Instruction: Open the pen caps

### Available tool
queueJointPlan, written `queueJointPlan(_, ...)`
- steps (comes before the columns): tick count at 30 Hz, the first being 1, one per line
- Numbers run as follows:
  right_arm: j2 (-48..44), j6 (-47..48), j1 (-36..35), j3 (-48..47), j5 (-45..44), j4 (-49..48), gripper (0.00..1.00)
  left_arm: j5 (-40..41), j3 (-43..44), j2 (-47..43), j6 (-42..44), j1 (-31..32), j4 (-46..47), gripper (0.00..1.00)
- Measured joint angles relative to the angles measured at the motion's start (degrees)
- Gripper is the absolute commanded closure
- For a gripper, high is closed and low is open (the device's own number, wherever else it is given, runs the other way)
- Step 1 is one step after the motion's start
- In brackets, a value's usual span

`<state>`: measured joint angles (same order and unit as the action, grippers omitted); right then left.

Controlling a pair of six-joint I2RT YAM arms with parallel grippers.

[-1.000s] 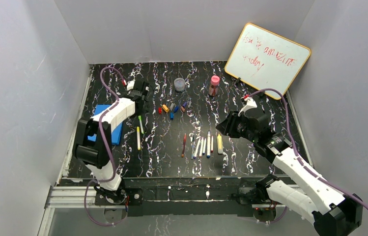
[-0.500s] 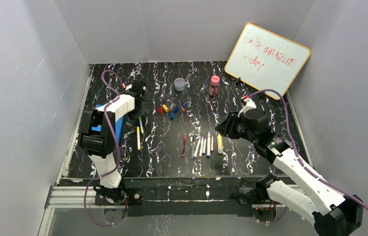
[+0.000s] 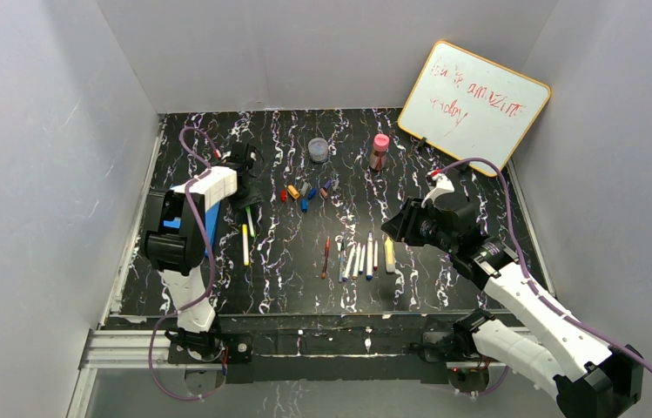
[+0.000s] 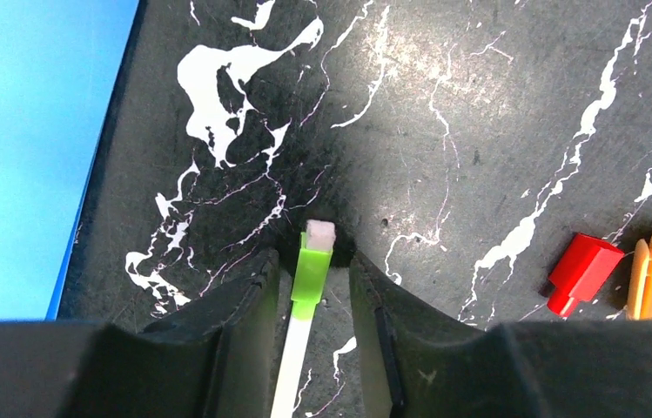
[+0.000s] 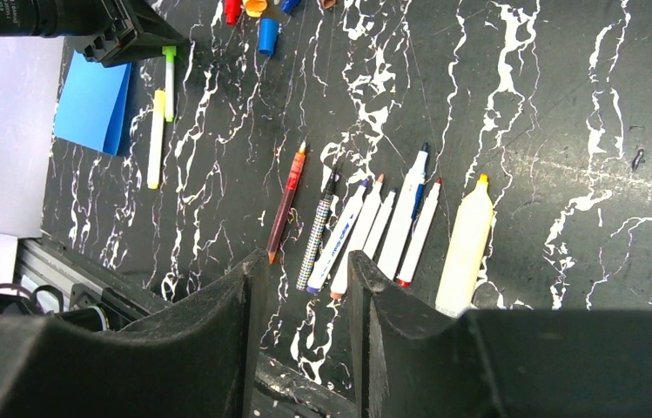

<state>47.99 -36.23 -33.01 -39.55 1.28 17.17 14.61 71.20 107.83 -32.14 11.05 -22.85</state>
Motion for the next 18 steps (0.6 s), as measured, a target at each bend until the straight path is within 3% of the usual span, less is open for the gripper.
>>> queueJointPlan(11, -0.5, 0.0, 0.0, 0.0, 0.0, 0.1, 0.54, -1.2, -2.8, -2.2, 0.0, -1.1, 1.7, 0.99)
queueJointPlan(18, -0.7, 0.7, 0.0, 0.0, 1.6, 0.3, 0.53, -4.0, -3.3, -12.7, -0.5, -1.2, -0.1, 1.0)
